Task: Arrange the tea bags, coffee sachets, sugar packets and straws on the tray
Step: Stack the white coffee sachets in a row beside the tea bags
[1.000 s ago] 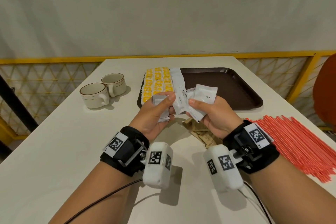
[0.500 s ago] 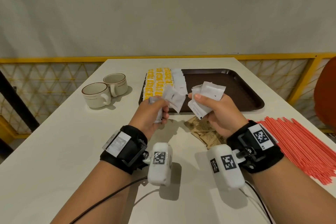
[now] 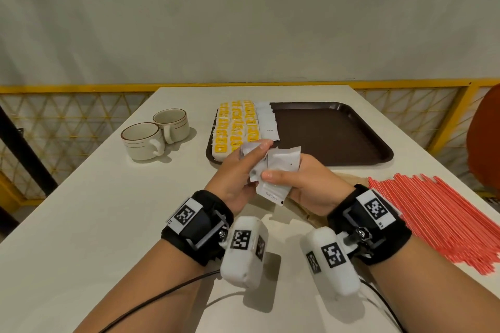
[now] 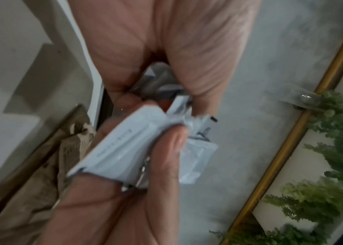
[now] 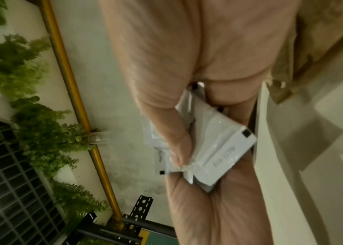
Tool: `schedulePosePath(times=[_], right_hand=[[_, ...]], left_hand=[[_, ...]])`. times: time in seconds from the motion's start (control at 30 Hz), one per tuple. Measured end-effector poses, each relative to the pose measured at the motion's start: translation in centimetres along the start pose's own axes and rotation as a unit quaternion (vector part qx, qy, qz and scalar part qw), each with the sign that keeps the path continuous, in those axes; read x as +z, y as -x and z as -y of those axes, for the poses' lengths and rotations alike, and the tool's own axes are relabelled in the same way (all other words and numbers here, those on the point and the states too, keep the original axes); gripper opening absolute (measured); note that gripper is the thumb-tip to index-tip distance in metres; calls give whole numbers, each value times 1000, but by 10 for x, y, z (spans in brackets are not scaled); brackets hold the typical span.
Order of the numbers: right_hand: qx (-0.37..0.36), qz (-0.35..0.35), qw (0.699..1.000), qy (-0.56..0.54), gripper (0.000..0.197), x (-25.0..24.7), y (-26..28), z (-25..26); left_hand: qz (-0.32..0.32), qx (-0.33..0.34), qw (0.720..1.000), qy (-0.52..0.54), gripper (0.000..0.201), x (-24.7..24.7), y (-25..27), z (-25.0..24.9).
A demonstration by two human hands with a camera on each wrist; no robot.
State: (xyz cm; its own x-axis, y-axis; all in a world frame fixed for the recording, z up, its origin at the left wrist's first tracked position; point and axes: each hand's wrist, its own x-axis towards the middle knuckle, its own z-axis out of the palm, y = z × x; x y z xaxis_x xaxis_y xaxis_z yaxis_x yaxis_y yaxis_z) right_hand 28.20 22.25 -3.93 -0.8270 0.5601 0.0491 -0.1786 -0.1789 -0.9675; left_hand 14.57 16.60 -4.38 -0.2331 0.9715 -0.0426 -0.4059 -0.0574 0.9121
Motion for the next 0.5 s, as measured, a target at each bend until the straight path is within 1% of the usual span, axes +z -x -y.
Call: schedulePosePath(times=[0.07,0.1,0.23,0.3,0.37,0.43,0.5], right_hand=[[11,-7,1000,-18,34,1,0,-1],[15,-14,999,-27,35,1,-1,-1],[40,-61,995,-71,44,-8,-3,3],[33,-73,993,-89,40,-12,-3,5],[18,-93,991,-92,35,-13,-2,7],[4,-110,990,-84,32,-13,-2,8],[-2,-120,989,-85,32,-13,-2,8]], left_hand=[[-20,21,999,26,28,0,-2,2],[-26,33,998,47,25,-2,-3,3],[-45,66,987,136,23,-9,-7,0],[-43,77,984,152,22,-13,-7,-4],[-46,71,985,148,21,-16,-6,-5],[-54,48,990,124,20,-17,-7,-4],[-49,22,994,98,32,-17,-7,-2]])
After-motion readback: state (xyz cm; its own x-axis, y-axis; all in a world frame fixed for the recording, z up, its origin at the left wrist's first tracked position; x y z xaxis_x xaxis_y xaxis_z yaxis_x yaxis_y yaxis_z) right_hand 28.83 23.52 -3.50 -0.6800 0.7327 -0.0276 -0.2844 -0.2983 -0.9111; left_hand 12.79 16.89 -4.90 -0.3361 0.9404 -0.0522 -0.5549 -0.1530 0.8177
